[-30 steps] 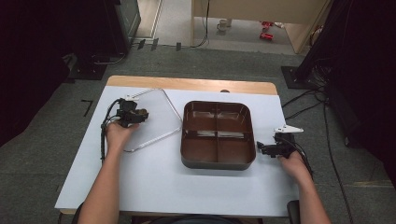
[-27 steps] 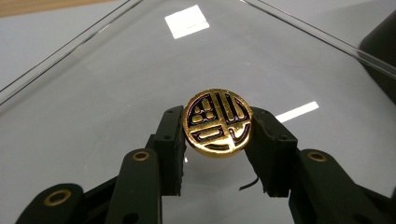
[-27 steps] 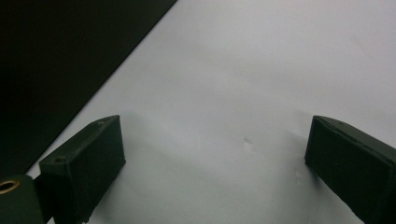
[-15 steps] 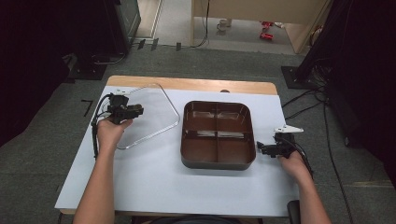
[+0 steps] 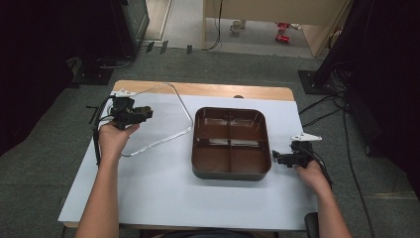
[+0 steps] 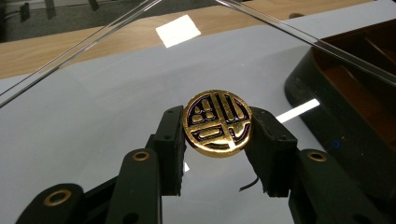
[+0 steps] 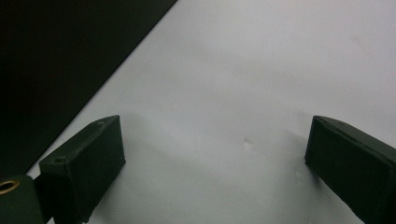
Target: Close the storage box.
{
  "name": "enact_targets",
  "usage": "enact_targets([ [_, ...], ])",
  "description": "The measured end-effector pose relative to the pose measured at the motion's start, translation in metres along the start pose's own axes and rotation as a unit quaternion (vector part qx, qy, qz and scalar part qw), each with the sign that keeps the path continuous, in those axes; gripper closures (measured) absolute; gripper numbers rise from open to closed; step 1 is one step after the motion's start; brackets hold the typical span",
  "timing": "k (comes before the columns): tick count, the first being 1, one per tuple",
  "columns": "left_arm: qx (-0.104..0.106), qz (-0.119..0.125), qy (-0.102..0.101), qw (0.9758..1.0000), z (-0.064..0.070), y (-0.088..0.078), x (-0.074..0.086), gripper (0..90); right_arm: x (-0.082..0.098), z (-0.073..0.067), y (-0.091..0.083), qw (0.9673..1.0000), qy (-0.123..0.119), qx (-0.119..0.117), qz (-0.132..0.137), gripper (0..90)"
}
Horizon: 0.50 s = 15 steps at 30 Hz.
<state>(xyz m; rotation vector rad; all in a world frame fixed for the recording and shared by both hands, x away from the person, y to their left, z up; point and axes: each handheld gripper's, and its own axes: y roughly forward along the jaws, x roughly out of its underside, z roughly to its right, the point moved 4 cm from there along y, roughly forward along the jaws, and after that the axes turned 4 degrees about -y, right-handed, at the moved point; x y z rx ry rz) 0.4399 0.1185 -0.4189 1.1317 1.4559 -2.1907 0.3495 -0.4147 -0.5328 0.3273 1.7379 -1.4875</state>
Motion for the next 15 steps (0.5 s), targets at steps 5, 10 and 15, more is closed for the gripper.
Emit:
enact_targets([
  [5,0.015,0.01,0.009,0.9998,0.017,-0.005,-0.005,59.2,0.0,0.0,0.0,1.0,0.0,0.0,0.0,4.1],
  [10,0.027,0.021,0.027,0.999,0.041,-0.007,-0.012,59.2,0.0,0.0,0.0,1.0,0.0,0.0,0.0,4.1],
  [15,0.036,0.017,0.041,0.9984,0.056,-0.005,-0.013,59.2,0.0,0.0,0.0,1.0,-0.001,0.0,0.0,4.1],
])
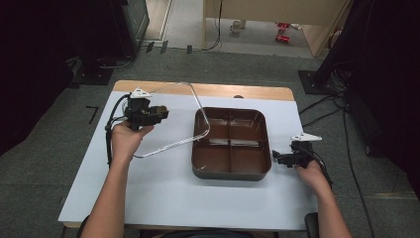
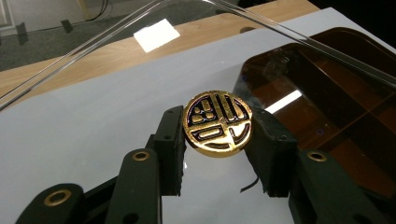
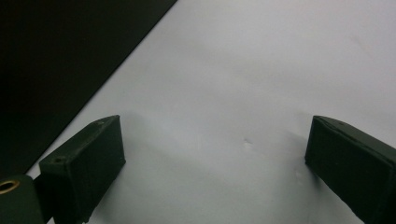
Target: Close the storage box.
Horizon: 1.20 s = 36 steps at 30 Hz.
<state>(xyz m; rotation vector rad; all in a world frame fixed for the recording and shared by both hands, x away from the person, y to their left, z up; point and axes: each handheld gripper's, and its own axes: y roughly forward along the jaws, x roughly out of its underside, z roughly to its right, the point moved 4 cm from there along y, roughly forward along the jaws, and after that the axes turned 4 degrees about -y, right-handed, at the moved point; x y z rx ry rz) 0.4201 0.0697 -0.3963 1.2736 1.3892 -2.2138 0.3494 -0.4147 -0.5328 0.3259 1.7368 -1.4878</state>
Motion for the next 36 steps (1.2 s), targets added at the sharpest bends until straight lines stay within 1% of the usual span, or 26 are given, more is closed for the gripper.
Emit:
enact_targets([
  [1,0.004,-0.001,0.006,1.0,0.007,0.003,-0.001,59.2,0.0,0.0,0.0,1.0,0.0,0.0,0.0,4.2],
  [3,0.004,-0.002,0.01,0.9999,0.014,0.007,-0.001,59.2,0.0,0.0,0.0,1.0,0.0,0.0,0.0,4.1],
  [4,0.004,-0.002,0.01,0.9999,0.014,0.007,-0.001,59.2,0.0,0.0,0.0,1.0,0.0,0.0,0.0,4.2],
  [6,0.001,-0.01,0.011,0.9999,0.022,0.012,-0.002,59.2,0.0,0.0,0.0,1.0,0.0,0.0,0.0,4.1],
  [7,0.002,-0.009,0.011,0.9999,0.024,0.014,-0.002,59.2,0.0,0.0,0.0,1.0,0.0,0.0,0.0,4.1],
  [9,0.004,-0.011,0.019,0.9998,0.03,0.018,-0.002,59.2,0.0,0.0,0.0,1.0,0.0,0.0,0.0,4.1],
  [10,0.004,-0.011,0.019,0.9998,0.03,0.018,-0.002,59.2,0.0,0.0,0.0,1.0,0.0,0.0,0.0,4.1],
  [11,0.006,-0.013,0.025,0.9996,0.033,0.019,-0.001,59.2,0.0,0.0,0.0,1.0,0.0,0.0,0.0,4.1],
  [13,0.016,-0.012,0.029,0.9994,0.041,0.024,-0.001,59.2,0.0,0.0,0.0,1.0,0.0,0.0,0.0,4.1],
  [14,0.016,-0.012,0.029,0.9994,0.041,0.024,-0.001,59.2,0.0,0.0,0.0,1.0,0.0,0.0,0.0,4.1],
  [16,0.025,-0.015,0.033,0.999,0.047,0.028,0.0,59.2,0.0,0.0,0.0,1.0,0.0,0.0,0.0,4.1],
  [18,0.044,-0.019,0.035,0.9982,0.053,0.033,0.001,59.2,0.0,0.0,0.0,1.0,0.0,0.0,0.0,4.1],
  [20,0.057,-0.02,0.032,0.9977,0.057,0.037,0.001,59.2,0.0,0.0,0.0,1.0,0.0,0.0,0.0,4.1],
  [21,0.059,-0.021,0.035,0.9975,0.059,0.039,0.001,59.2,0.0,0.0,0.0,1.0,0.0,0.0,0.0,4.1],
  [23,0.054,-0.024,0.048,0.9971,0.067,0.043,0.001,59.3,0.0,0.0,0.0,1.0,0.0,0.0,0.0,4.1],
  [25,0.055,-0.025,0.056,0.9966,0.073,0.047,0.001,59.2,0.0,0.0,0.0,1.0,0.0,0.0,0.0,4.1],
  [28,0.062,-0.023,0.061,0.996,0.083,0.053,0.002,59.3,0.0,0.0,0.0,1.0,0.0,0.0,0.0,4.1],
  [31,0.064,-0.024,0.072,0.995,0.093,0.059,0.003,59.2,0.0,0.0,0.0,1.0,-0.001,0.0,0.0,4.1],
  [33,0.069,-0.028,0.083,0.9937,0.101,0.063,0.004,59.2,0.0,0.0,0.0,1.0,-0.001,0.0,0.0,4.1],
  [36,0.077,-0.03,0.091,0.9924,0.111,0.07,0.006,59.2,0.0,0.0,0.0,1.0,-0.001,0.001,0.0,4.1],
])
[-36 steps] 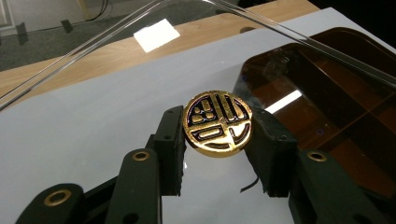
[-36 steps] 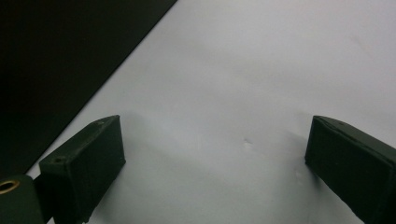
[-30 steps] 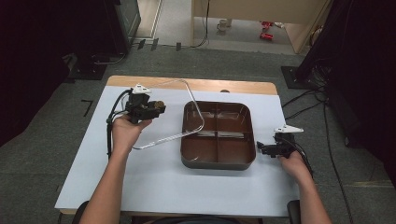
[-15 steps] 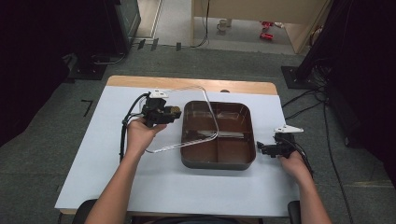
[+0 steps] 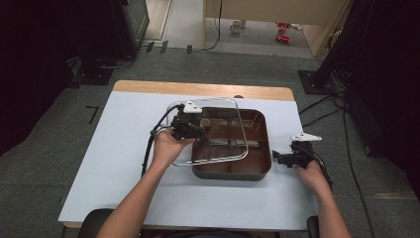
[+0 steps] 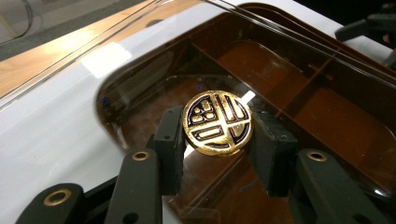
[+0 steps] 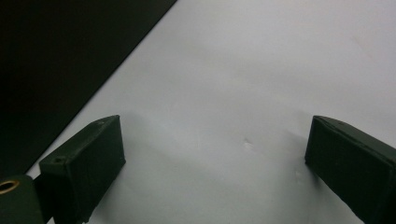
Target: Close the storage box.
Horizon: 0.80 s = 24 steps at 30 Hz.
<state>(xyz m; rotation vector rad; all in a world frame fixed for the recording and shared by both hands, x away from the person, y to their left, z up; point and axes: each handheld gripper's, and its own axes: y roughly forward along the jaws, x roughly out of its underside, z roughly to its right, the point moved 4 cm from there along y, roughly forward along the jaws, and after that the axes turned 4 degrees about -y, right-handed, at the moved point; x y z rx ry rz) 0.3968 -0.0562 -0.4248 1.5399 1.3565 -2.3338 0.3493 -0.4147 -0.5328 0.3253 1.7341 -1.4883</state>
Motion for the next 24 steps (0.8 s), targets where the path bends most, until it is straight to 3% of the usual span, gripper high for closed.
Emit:
enact_targets([
  [7,0.026,-0.005,0.024,0.9994,0.016,0.018,-0.003,59.2,0.0,0.0,0.0,1.0,0.0,0.0,0.0,4.2],
  [10,0.031,-0.01,0.042,0.9986,0.026,0.024,-0.007,59.2,0.0,0.0,0.0,1.0,0.0,0.0,0.0,4.2],
  [17,0.044,-0.015,0.058,0.9972,0.044,0.041,-0.01,59.2,0.0,0.0,0.0,1.0,0.0,0.0,0.0,4.2],
  [21,0.049,-0.024,0.064,0.9964,0.051,0.052,-0.007,59.2,0.0,0.0,0.0,1.0,0.001,0.0,0.0,4.2],
  [24,0.042,-0.027,0.068,0.9965,0.053,0.057,-0.006,59.2,0.0,0.0,0.0,1.0,0.0,0.0,0.0,4.2],
])
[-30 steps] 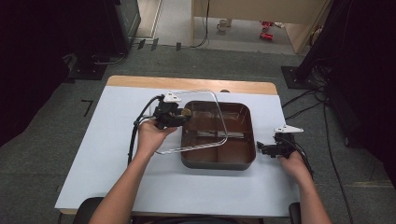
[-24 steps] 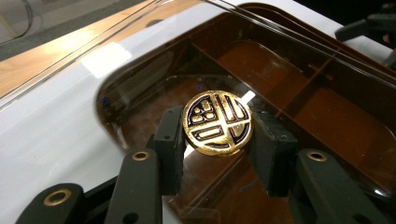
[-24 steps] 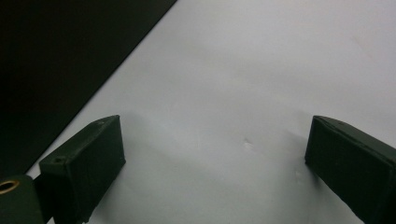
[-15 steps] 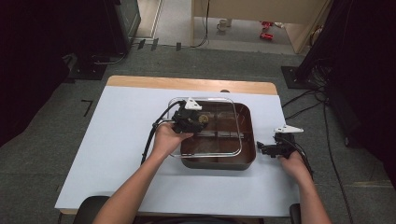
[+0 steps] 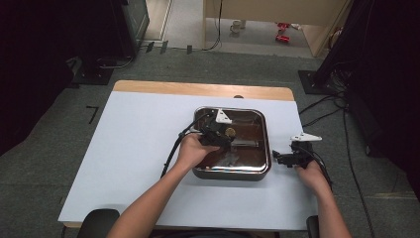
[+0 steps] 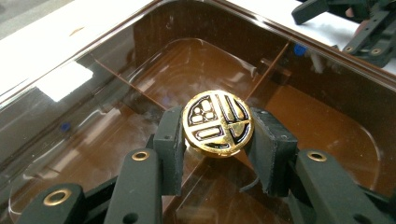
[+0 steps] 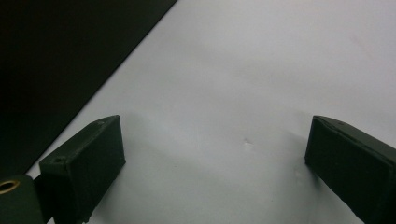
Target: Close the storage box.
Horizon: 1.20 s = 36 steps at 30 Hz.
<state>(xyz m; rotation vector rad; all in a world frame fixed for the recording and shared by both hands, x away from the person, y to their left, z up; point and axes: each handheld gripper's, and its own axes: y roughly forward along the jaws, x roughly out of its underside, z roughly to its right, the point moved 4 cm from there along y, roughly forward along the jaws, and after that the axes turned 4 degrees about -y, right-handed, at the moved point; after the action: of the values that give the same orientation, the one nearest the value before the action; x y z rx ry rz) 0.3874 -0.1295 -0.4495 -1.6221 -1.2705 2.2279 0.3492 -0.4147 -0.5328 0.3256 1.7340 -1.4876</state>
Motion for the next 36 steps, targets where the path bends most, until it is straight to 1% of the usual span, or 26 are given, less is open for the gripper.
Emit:
enact_targets([
  [6,0.006,-0.001,-0.005,1.0,0.003,0.004,-0.001,59.1,0.0,0.0,0.0,1.0,0.0,0.0,0.0,4.2],
  [7,0.009,0.001,-0.014,0.9999,0.004,0.007,0.0,59.1,0.0,0.0,0.0,1.0,0.0,0.0,0.0,4.2],
  [9,0.009,-0.002,-0.015,0.9999,0.004,0.007,-0.001,59.0,0.0,0.0,0.0,1.0,0.0,0.0,0.0,4.2],
  [15,0.013,-0.001,-0.016,0.9998,0.003,0.006,0.0,58.2,0.0,0.0,0.0,1.0,0.0,0.0,0.0,4.2],
  [16,0.017,0.003,-0.017,0.9997,0.002,0.005,-0.001,57.1,0.0,0.0,0.0,1.0,0.0,0.0,0.0,4.2],
  [18,0.016,0.015,-0.019,0.9996,0.001,0.001,-0.003,50.8,0.0,0.0,0.0,1.0,0.0,0.0,0.0,4.2],
  [20,0.017,0.018,-0.018,0.9995,0.0,-0.003,-0.004,46.1,0.0,0.0,0.0,1.0,0.0,0.0,0.0,4.2],
  [23,0.018,0.019,-0.018,0.9995,-0.002,-0.01,-0.004,42.1,0.0,0.0,0.0,1.0,0.0,0.001,0.0,4.2],
  [26,0.019,0.027,-0.036,0.9988,-0.004,-0.016,-0.006,38.4,0.0,0.0,0.0,1.0,0.0,0.001,0.0,4.2],
  [27,0.016,0.029,-0.034,0.9989,-0.005,-0.018,-0.006,35.3,0.0,0.0,0.0,1.0,0.0,0.001,0.0,4.2],
  [29,0.012,0.031,-0.019,0.9993,-0.005,-0.023,-0.005,31.9,0.0,0.0,0.0,1.0,0.0,0.001,0.0,4.2],
  [30,0.011,0.03,-0.018,0.9993,-0.006,-0.025,-0.005,30.6,0.0,0.0,0.0,1.0,0.0,0.001,0.0,4.2],
  [32,0.015,0.027,-0.025,0.9992,-0.008,-0.03,-0.003,28.7,0.0,0.0,0.0,1.0,0.0,0.001,0.0,4.2],
  [33,0.015,0.025,-0.032,0.9991,-0.009,-0.032,-0.002,26.1,0.0,0.0,0.0,1.0,0.0,0.001,0.0,4.2],
  [34,0.014,0.026,-0.033,0.999,-0.011,-0.035,-0.001,24.0,0.0,0.0,0.0,1.0,0.0,0.001,0.0,4.2],
  [36,0.009,0.036,-0.036,0.9986,-0.014,-0.042,0.003,24.0,0.0,0.0,0.0,1.0,0.0,0.001,0.0,4.2],
])
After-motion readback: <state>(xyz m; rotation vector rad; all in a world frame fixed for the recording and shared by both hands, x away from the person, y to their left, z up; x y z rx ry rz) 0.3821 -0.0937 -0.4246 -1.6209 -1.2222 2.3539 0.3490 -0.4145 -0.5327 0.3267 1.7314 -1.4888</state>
